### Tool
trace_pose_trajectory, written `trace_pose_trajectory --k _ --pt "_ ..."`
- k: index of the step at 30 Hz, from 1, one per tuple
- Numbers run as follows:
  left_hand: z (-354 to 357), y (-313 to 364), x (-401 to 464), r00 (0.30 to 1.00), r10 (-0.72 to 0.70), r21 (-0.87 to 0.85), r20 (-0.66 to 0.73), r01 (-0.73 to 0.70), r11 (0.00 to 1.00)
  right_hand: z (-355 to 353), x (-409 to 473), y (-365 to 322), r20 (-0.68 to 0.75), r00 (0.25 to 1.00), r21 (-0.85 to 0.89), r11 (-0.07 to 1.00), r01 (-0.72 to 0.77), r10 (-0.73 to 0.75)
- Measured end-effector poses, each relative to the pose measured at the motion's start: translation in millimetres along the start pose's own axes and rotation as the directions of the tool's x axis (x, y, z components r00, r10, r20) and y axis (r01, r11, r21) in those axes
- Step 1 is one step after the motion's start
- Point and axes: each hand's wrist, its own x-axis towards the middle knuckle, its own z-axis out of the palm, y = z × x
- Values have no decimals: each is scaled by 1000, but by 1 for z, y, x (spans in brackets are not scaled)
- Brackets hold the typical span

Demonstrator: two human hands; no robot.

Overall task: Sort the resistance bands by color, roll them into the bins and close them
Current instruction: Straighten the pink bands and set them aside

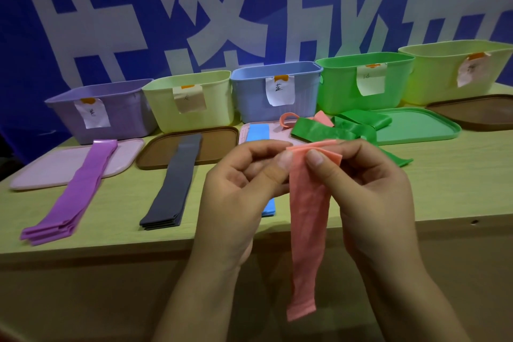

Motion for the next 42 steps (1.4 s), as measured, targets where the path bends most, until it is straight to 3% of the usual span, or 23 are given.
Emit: trace_pose_trajectory --k 4,16,21,25,36,42 --pt "-1 -2 0 996 78 113 -31 -74 991 2 -3 -1 2 1000 19 1000 -6 6" --pt "-7 -6 1 997 71 79 -19 -69 994 1 -3 -4 -42 998 73 996 42 -39" --pt "-11 -6 2 963 265 217 43 -268 939 2 -1 -3 -44 998 45 998 40 -38" --pt "-16 -5 1 940 328 350 94 -340 873 0 1 1 -10 998 20 998 56 -55" --pt "-18 -2 2 986 135 167 97 -150 974 -2 1 -1 94 994 61 997 52 -58" --pt "-22 0 3 989 96 195 116 -118 974 -4 -1 -1 86 994 15 997 72 -73"
